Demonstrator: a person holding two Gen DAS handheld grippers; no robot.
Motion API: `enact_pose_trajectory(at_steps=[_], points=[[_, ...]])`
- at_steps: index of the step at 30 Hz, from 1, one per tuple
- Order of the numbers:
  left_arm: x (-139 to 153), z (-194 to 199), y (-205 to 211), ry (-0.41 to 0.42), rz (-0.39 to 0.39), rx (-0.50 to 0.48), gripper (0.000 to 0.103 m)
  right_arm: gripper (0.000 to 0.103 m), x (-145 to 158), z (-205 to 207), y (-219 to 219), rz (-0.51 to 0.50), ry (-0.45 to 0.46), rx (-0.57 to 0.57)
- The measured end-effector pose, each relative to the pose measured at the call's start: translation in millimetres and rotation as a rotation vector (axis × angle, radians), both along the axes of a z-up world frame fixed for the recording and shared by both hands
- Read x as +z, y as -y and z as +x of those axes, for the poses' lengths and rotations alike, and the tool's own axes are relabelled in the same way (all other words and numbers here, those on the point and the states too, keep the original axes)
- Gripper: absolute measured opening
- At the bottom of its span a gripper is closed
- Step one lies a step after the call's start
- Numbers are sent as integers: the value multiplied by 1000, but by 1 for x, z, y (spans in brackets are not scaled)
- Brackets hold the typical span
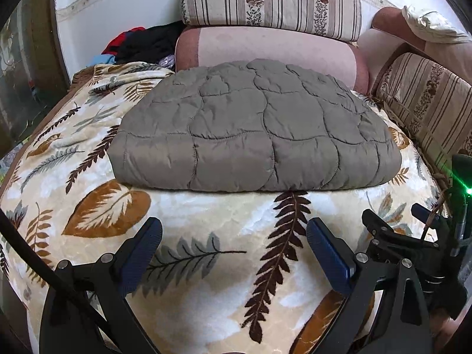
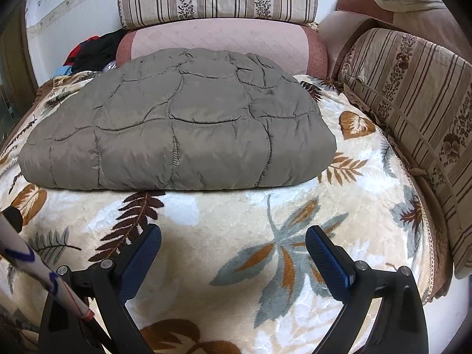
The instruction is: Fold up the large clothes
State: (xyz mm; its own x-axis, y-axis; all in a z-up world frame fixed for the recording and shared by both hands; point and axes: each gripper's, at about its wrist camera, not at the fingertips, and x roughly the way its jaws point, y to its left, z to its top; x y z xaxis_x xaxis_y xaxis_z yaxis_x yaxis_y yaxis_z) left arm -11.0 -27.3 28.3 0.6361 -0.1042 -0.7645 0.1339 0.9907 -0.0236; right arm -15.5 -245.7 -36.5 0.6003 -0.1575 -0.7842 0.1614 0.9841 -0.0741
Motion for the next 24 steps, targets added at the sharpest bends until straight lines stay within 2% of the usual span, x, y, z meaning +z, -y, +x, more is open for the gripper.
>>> enact_pose_trajectory(at_steps=[24], points=[[-20, 8, -8, -58, 26, 45, 98, 101, -7, 2, -3, -35, -38, -4]])
